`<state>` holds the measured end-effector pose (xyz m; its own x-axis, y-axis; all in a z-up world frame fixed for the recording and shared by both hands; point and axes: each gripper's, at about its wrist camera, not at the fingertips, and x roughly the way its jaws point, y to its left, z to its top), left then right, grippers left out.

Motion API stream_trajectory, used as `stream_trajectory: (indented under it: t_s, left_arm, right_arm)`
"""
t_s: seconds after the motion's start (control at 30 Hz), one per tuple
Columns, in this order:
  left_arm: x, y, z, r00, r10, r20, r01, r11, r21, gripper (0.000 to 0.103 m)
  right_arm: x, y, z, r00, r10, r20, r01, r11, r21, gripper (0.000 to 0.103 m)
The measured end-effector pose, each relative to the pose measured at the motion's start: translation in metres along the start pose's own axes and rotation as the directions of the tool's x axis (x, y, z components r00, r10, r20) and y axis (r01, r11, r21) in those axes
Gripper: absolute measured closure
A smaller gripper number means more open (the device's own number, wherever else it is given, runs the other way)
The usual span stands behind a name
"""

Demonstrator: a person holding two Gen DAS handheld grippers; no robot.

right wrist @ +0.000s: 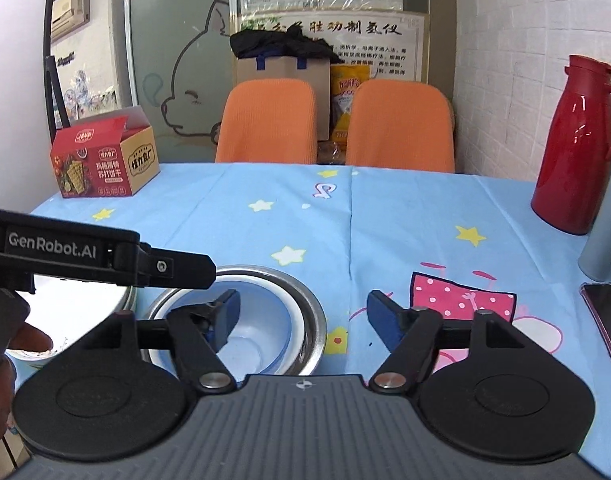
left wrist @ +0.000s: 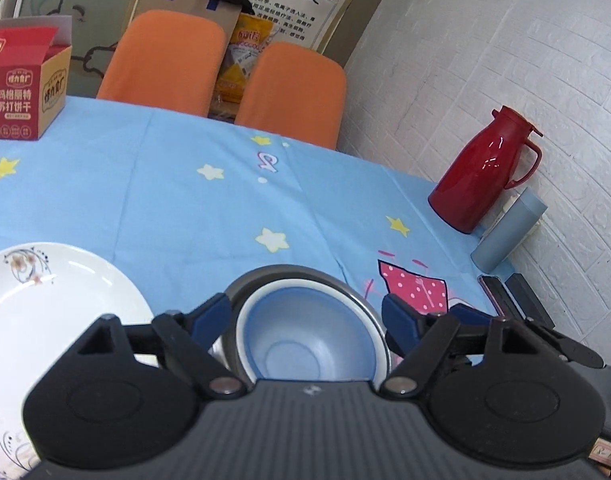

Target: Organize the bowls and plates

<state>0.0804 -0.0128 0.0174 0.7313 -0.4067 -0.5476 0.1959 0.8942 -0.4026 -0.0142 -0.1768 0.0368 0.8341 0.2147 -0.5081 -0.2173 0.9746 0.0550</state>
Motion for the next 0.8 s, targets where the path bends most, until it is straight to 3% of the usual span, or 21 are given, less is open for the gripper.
stream_trajectory:
  t_s: [0.2,0.43,0.6,0.8]
  left_arm:
    - [-0.002,0.008,-0.02,0.998,0.061,0.005,-0.061,0.998,-0.001,0.023]
    - [0.01,0.019,-0.017,0.997,0.075,-0.013,-0.075,0.997,0.0,0.023]
    - [0.027,0.018,-0.006,0.993,0.11,-0.044,-0.106,0.991,0.076,0.023]
    - [0.061,0.014,0.006,0.981,0.102,-0.166,-0.061,0.97,0.237,0.023]
  right_arm:
    - [-0.01,0.003,-0.024,1.0,-0.005,0.031,0.001,0.994,0.111,0.0]
    - [0.008,-0.003,-0.025,0.999,-0.034,-0.013,0.035,0.991,0.131,0.0]
    - [0.023,-0.005,-0.026,0.999,-0.026,-0.046,0.032,0.99,0.139,0.0]
    - [0.04,-0.004,-0.021,0.997,-0.032,-0.073,0.039,0.994,0.104,0.0]
